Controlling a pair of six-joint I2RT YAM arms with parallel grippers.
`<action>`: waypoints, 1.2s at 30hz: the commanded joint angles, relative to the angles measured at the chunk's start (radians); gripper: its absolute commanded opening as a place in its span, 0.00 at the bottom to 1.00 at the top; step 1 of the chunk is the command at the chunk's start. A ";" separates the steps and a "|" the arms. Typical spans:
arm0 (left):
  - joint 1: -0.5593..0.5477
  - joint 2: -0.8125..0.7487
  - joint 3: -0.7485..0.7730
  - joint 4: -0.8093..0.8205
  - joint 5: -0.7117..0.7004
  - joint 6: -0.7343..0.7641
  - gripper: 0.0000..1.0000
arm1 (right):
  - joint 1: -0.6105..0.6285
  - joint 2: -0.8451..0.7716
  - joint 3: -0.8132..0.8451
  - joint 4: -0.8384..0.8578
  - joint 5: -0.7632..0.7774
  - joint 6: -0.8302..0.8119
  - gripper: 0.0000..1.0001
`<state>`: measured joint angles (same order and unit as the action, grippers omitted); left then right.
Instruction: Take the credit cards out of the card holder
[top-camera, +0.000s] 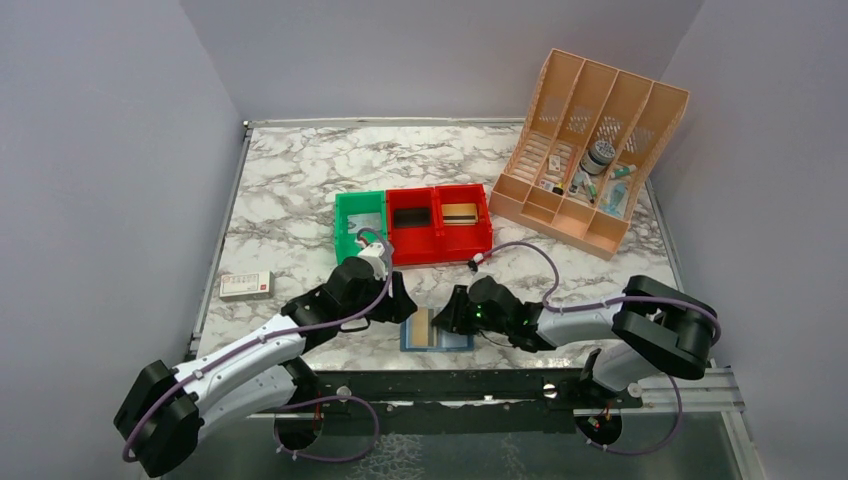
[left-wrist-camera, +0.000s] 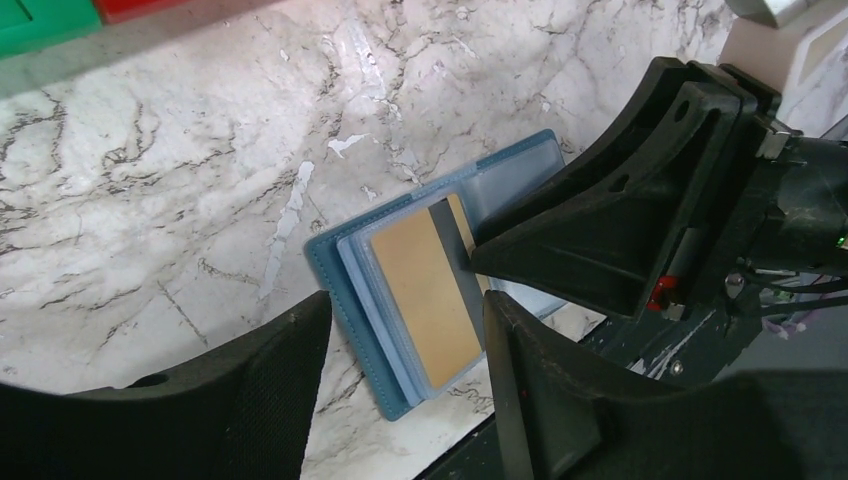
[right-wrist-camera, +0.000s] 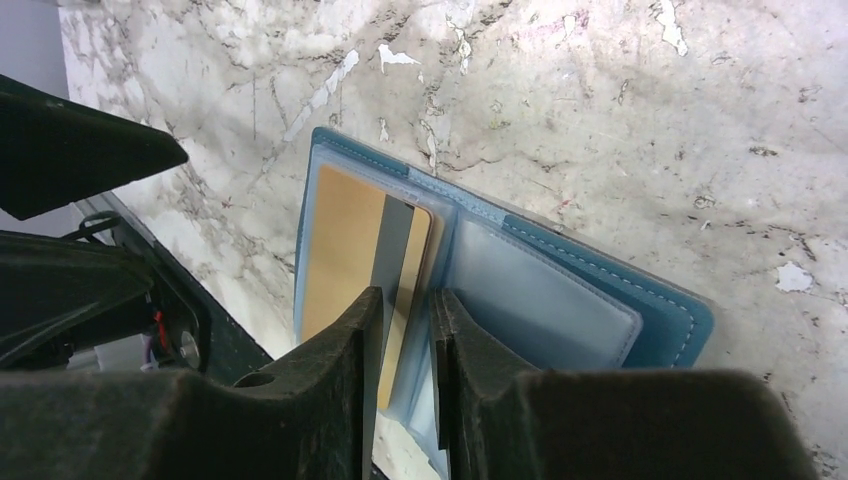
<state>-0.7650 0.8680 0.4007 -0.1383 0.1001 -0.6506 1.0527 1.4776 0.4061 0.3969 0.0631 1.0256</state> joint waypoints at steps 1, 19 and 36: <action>0.006 0.052 0.009 0.048 0.058 0.022 0.57 | 0.001 0.016 0.010 0.011 0.031 -0.035 0.22; 0.006 0.262 0.001 0.134 0.138 0.009 0.38 | -0.053 0.017 0.061 0.013 -0.116 -0.108 0.20; 0.003 0.351 0.014 0.127 0.121 0.006 0.32 | -0.057 0.108 0.085 0.020 -0.161 -0.101 0.20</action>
<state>-0.7597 1.1717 0.4042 -0.0109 0.2184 -0.6449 0.9985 1.5494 0.4702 0.3954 -0.0982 0.9298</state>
